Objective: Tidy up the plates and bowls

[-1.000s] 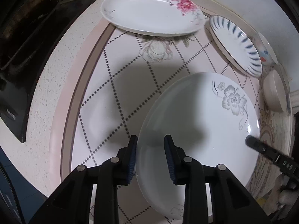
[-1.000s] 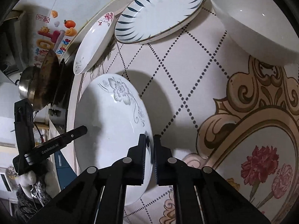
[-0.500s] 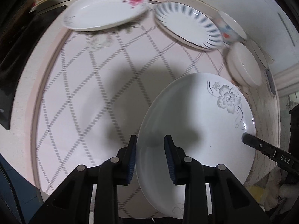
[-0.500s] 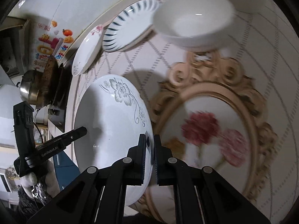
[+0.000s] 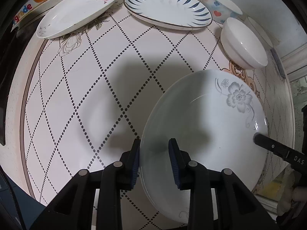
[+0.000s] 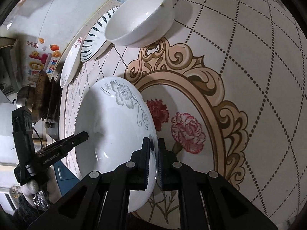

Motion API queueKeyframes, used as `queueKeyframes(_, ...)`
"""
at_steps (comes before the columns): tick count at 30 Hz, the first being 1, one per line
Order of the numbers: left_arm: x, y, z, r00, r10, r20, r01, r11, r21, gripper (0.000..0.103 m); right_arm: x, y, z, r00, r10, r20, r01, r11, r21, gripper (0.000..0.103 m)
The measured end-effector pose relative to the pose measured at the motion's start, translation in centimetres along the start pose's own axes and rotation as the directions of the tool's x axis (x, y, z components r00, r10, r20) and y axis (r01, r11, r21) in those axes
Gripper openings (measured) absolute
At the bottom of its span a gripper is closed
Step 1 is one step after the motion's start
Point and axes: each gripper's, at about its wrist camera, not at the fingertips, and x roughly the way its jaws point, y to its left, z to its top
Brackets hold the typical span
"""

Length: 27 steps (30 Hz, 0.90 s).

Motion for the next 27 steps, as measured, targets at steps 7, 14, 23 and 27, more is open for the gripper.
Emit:
queueKeyframes(7, 0.0, -2.5, 0.1, 0.999, 0.052, 0.004, -0.052, 0.998, 0.024, 0.026, 0.3, 0.0, 0.0, 1.000, 0.006, -0.012, -0.006, 1.000, 0.002, 0.009)
queueKeyframes(14, -0.2, -2.3, 0.5, 0.998, 0.056, -0.003, -0.056, 0.998, 0.006, 0.027, 0.5, 0.1, 0.1, 0.999, 0.021, -0.039, -0.020, 1.000, 0.013, 0.009)
queueKeyframes(23, -9.8, 2.1, 1.9, 0.988, 0.009, 0.156, 0.008, 0.994, -0.109, 0.041, -5.5, 2.5, -0.1, 0.998, 0.013, -0.068, -0.013, 1.000, 0.000, 0.037)
queueKeyframes(27, -11.7, 6.9, 5.0, 0.974, 0.016, 0.228, 0.028, 0.982, -0.186, 0.047, -8.5, 8.1, 1.9, 0.996, 0.088, 0.000, -0.088, 0.995, -0.051, 0.059)
